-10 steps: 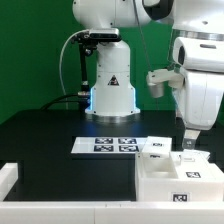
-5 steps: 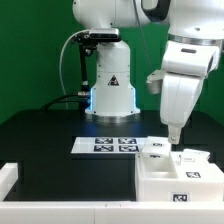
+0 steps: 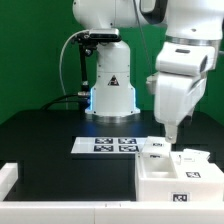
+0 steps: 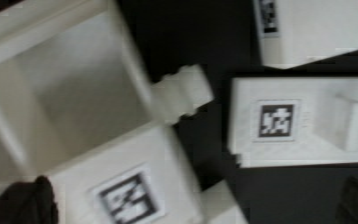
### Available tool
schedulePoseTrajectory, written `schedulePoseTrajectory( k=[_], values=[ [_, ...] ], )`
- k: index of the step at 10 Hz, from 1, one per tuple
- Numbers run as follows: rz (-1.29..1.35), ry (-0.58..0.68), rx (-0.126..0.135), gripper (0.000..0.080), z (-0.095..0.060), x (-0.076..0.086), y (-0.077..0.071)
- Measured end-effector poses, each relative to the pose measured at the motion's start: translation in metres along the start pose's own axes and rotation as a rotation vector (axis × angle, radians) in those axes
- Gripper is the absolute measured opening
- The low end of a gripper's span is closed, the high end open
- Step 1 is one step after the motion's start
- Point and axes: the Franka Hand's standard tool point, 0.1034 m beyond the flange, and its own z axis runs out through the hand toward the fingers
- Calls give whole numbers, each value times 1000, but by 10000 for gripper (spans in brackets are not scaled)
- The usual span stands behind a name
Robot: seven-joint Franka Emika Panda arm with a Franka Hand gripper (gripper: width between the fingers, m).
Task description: Assemble cabinet
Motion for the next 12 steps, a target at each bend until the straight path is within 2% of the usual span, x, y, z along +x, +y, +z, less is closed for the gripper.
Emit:
schedulePoseTrajectory(
  k=[1,2,3,6,7,9,12],
  values=[
    [21,33,-22,797,6,3,-7],
    [20,49,-32,797,12,4,-14],
    [22,36,-22,797,11,1,-12],
    [24,39,-24,797,12,2,-13],
    [52,77,-52,797,14,6,-19],
    [43,123,-73,797,33,3,-42],
    [40,155,-79,797,54,10,-58]
  ],
)
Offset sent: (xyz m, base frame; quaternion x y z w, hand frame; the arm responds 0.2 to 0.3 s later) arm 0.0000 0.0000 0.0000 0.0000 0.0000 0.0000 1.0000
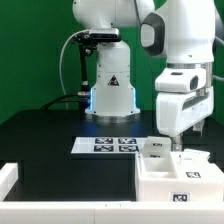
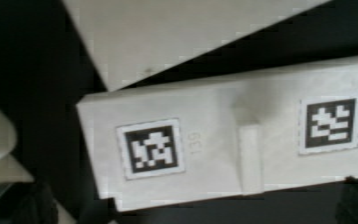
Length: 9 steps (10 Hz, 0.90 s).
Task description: Assemble cabinet
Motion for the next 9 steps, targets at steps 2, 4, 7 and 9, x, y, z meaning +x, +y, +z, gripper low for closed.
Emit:
schedulePoseTrajectory(
  k=[2,4,7,9],
  values=[
    [-10,7,2,797,11,-2,0],
    [-29,1,1,797,10,-5,9],
    [-29,0,3,693,10,-5,7],
    [-29,0,3,481,10,-5,7]
  ],
)
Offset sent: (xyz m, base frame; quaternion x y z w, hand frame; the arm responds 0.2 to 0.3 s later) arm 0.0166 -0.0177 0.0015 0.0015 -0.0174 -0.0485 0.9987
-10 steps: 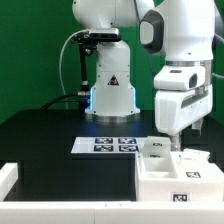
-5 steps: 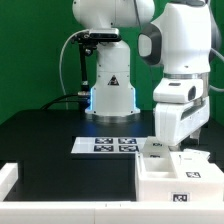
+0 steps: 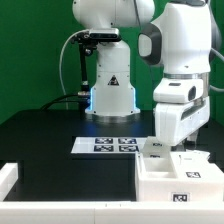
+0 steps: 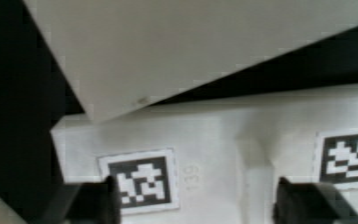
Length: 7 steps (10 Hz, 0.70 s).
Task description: Assemble cabinet
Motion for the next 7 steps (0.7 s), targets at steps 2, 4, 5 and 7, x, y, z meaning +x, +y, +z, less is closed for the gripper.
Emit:
schedulePoseTrajectory(
  k=[2,4,5,7],
  values=[
    [0,0,0,108,0,0,0],
    [0,0,0,53,0,0,0],
    [0,0,0,53,0,0,0],
    [39,3,-1,53,-2,2,-1]
  ],
)
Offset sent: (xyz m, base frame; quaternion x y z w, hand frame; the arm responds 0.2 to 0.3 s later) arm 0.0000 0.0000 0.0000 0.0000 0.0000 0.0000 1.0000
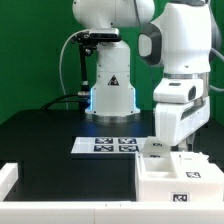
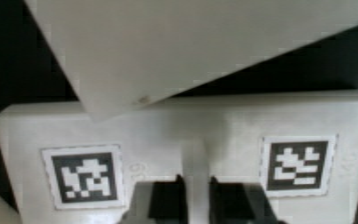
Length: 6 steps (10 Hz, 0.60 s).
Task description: Assemble cabinet
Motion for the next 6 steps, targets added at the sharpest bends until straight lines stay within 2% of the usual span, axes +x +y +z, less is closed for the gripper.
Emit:
schedulePoseTrajectory(
  k=[2,4,5,6],
  values=[
    [55,-14,3,53,-15,4,-3],
    [136,-28,2,54,-41,7,-2],
    [202,-21,-1,54,-49,9,1],
    [188,-18,-1,54,-49,9,4]
  ],
)
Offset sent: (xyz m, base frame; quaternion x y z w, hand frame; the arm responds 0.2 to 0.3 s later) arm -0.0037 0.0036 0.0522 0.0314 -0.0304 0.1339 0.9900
